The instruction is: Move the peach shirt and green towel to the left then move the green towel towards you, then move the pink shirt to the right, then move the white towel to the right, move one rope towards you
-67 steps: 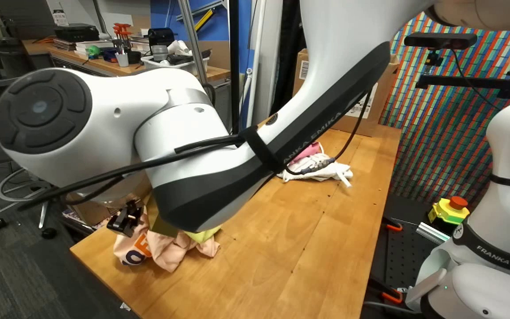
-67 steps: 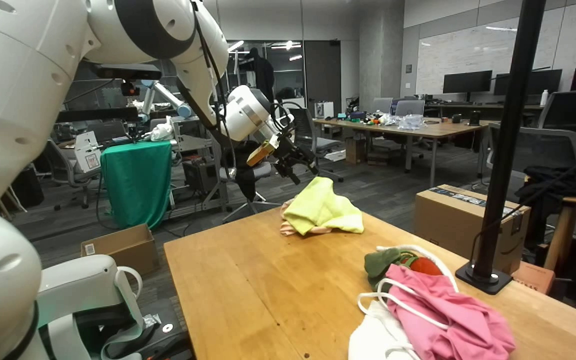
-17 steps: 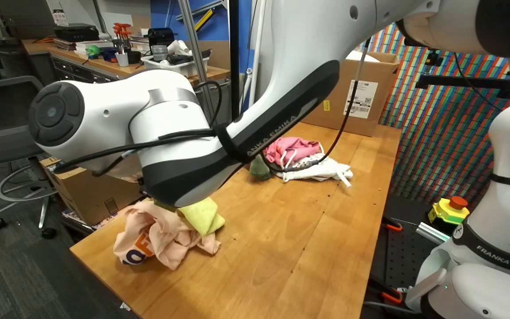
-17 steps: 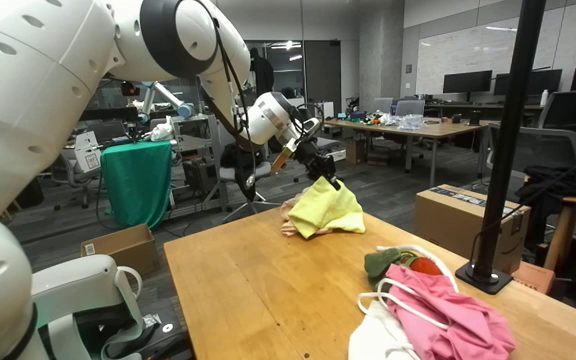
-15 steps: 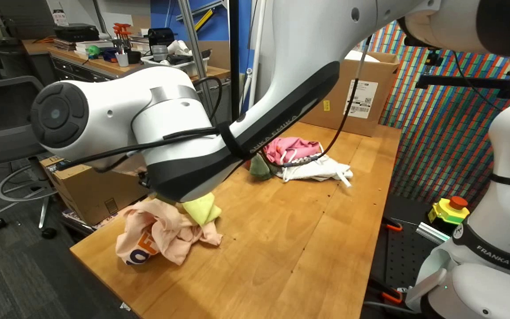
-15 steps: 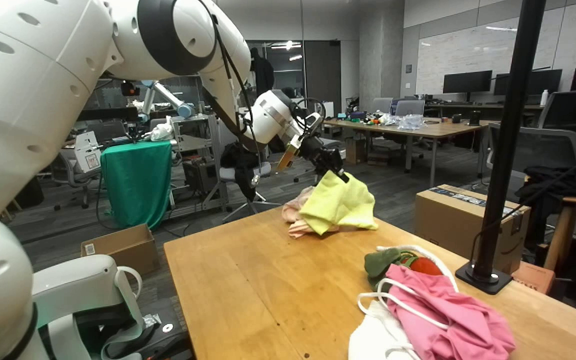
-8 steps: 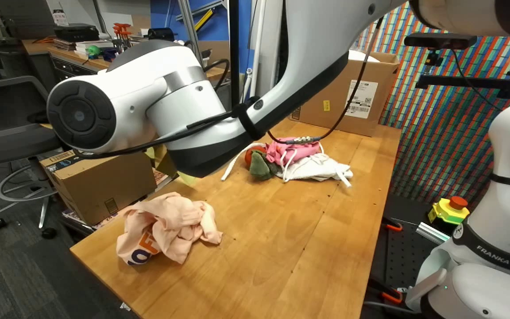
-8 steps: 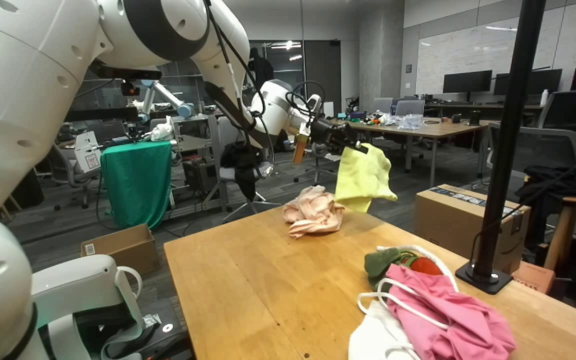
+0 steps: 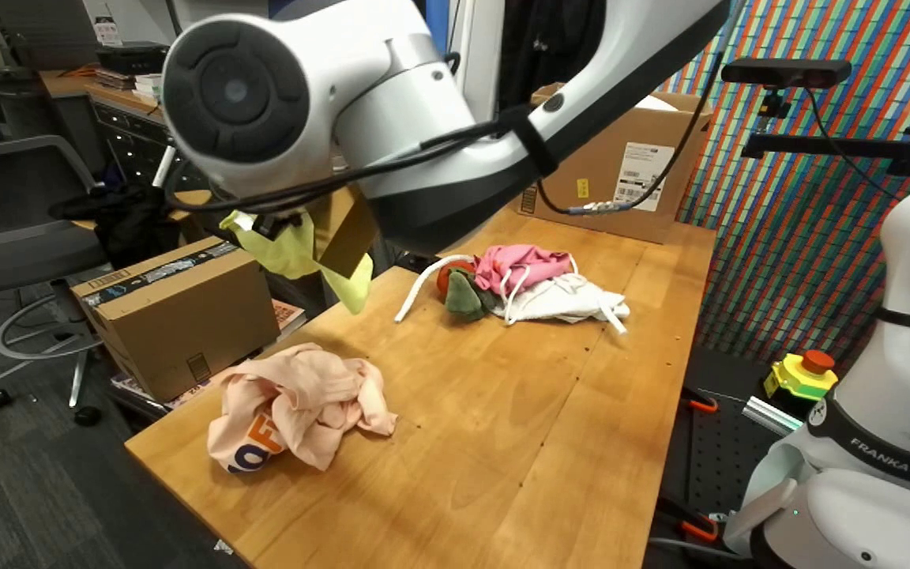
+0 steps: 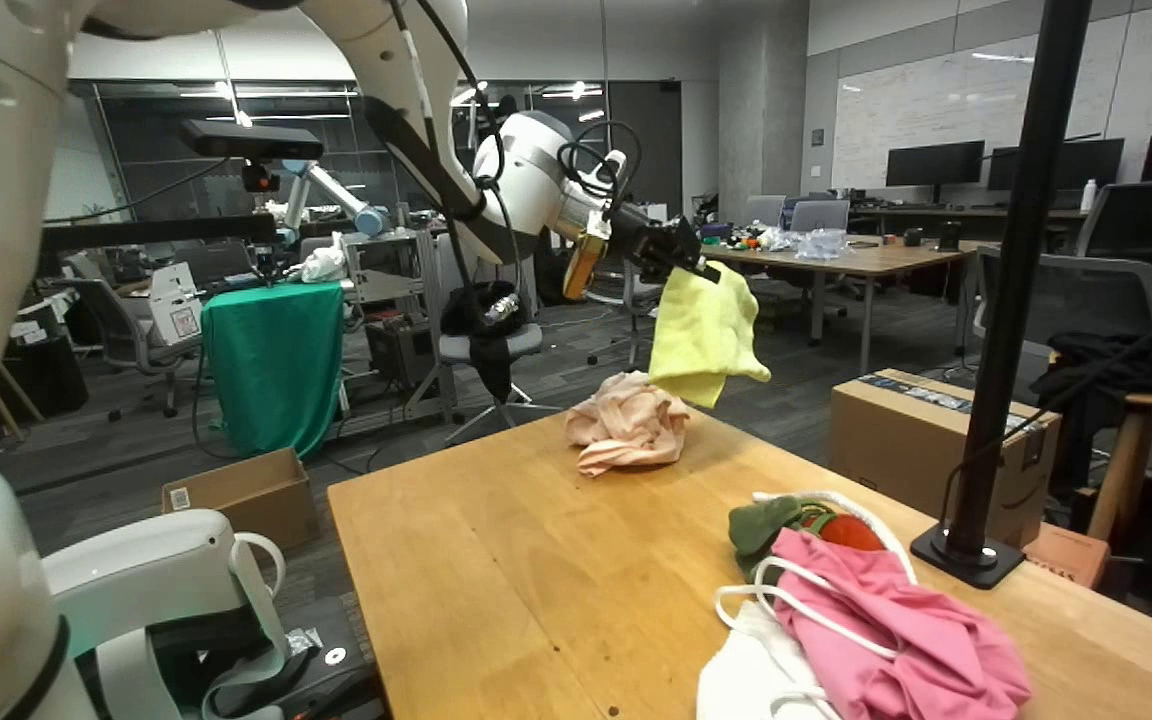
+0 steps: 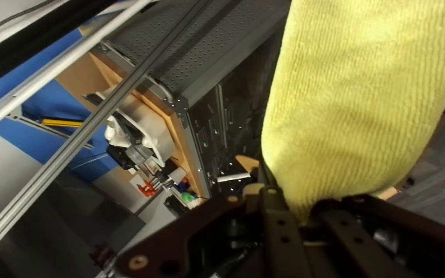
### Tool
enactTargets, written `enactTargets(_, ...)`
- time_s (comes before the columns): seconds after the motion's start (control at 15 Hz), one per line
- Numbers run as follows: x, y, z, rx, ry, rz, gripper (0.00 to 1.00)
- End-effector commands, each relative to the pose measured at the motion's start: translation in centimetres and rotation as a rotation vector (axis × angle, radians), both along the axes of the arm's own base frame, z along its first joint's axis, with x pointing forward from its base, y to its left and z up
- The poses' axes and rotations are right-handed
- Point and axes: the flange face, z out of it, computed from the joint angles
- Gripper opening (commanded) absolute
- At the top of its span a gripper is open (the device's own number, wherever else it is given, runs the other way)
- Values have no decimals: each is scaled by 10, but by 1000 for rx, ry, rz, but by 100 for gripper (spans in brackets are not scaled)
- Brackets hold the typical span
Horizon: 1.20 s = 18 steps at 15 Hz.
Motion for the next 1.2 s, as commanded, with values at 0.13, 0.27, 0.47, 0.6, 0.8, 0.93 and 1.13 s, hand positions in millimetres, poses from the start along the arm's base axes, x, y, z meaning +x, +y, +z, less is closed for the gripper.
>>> enactTargets(0.13,-51,-55,66,167,139,194,3)
enactTargets(0.27,-58,-74,75,226,204,250,3)
enactTargets(0.47,-71,-86,69,298,323,323,3)
enactTargets(0.6,-79,-84,58,333,423,366,3)
enactTargets(0.8,-91,-75,44,388,580,443,3)
enactTargets(0.93,-96,-71,37,425,683,502,3)
enactTargets(1.13,-104,-72,29,467,861,585,3)
